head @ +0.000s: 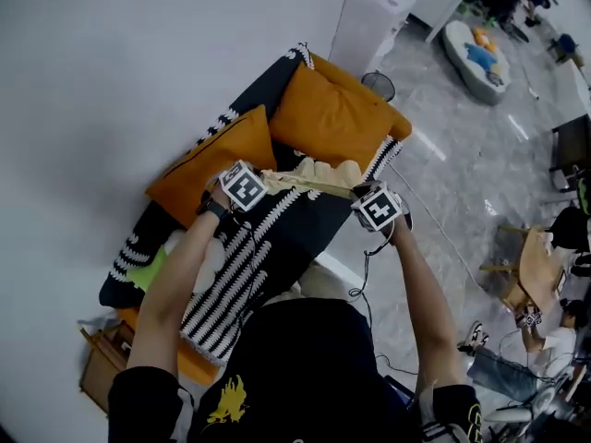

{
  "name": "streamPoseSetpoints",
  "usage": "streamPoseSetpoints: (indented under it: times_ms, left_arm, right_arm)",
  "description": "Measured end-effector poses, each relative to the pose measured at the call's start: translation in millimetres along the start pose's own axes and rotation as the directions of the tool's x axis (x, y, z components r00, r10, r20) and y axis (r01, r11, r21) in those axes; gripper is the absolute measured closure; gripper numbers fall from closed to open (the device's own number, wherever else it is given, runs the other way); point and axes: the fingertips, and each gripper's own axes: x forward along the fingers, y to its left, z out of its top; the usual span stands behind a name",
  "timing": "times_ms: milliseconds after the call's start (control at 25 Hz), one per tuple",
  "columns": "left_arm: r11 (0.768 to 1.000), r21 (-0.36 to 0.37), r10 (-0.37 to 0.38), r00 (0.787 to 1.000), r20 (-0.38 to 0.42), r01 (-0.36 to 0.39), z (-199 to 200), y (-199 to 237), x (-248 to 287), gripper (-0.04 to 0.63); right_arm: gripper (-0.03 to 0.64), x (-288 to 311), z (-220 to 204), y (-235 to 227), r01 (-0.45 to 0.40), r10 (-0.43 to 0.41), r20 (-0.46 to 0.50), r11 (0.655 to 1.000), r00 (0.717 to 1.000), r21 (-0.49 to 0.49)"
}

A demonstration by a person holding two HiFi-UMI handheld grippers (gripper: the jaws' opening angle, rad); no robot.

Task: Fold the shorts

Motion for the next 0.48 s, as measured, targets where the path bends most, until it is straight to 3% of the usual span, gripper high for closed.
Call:
streamPoseSetpoints:
  times_ms: [200, 360, 480]
  left_arm:
    - [0.996, 0.025, -0.084, 0.995, -0.052, 0.086, 34.9, 3.7, 15.4, 0.566]
    - [0.996, 0.054, -0.062, 0.997, -0.051, 0.065, 71.1, 30.3, 46.5, 0.566]
    - [0.995, 0.068, -0.071, 0.996, -0.048, 0.074, 101.2, 36.2, 74.6, 0.565]
  right_arm:
    - [0.583, 6.7, 3.3, -46.9, 0.033, -0.033, -0.036, 0.999, 0.999, -0.002]
    - [0.583, 28.0, 5.4, -79.4, 0.013, -0.013, -0.025, 1.000, 1.000, 0.009]
    - [0.583, 34.8, -20.5, -93.9, 0.003, 0.003, -0.070, 0.996, 0.998, 0.092]
